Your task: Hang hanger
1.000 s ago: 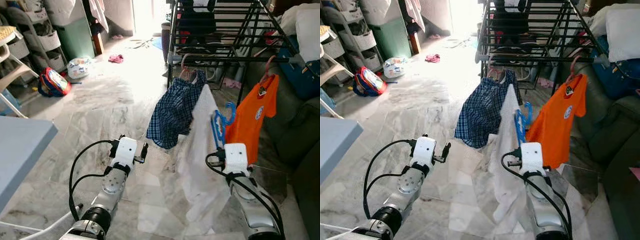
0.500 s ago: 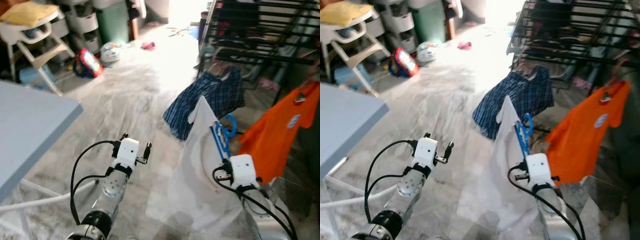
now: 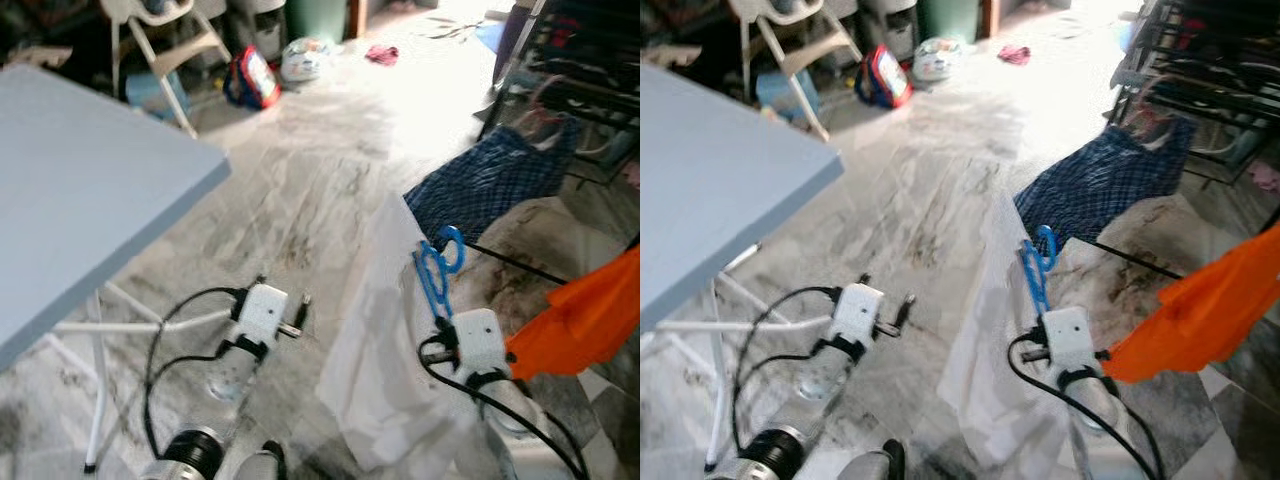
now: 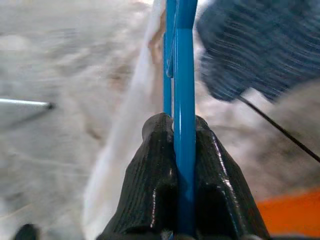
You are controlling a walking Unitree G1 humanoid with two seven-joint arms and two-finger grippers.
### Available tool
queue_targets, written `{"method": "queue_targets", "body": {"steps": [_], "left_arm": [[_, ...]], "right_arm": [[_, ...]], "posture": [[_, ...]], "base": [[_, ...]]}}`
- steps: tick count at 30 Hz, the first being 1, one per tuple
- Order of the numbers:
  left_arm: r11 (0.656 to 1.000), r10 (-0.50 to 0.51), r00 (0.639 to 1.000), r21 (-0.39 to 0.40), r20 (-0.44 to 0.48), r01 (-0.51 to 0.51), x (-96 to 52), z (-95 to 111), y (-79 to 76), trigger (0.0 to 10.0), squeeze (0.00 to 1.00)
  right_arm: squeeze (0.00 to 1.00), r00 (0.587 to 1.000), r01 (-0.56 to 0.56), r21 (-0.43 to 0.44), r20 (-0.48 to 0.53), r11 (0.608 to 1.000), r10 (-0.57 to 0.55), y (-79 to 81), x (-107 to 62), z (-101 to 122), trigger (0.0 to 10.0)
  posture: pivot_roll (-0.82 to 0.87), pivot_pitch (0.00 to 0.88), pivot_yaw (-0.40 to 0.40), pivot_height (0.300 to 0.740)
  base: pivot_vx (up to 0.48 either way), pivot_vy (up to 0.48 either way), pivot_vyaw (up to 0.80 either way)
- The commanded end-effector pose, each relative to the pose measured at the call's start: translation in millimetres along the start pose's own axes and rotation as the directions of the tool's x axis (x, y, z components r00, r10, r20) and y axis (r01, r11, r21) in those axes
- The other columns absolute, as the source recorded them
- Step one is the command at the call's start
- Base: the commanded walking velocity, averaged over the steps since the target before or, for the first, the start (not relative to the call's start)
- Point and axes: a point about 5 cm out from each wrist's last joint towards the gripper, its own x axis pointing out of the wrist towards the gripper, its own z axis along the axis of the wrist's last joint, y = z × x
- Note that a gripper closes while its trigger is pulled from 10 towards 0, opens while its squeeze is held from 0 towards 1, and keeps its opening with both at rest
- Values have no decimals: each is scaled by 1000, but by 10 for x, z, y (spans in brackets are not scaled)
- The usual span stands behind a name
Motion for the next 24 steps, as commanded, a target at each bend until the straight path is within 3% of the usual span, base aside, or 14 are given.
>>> {"method": "queue_targets", "body": {"steps": [1,24], "left_arm": [[1000,-18,1000,-10,-2,18,-9,-2,-75,10000,0],[999,-15,999,-45,-41,13,3,-35,-137,10000,0]], "right_arm": [[0,1000,12,-14,25,1000,-12,-65,-20,50,10000],[0,999,-11,-33,39,999,12,-83,39,130,10000]], "posture": [[-11,213,18,740],[-11,190,-2,740]], "base": [[0,0,800],[0,0,800]]}}
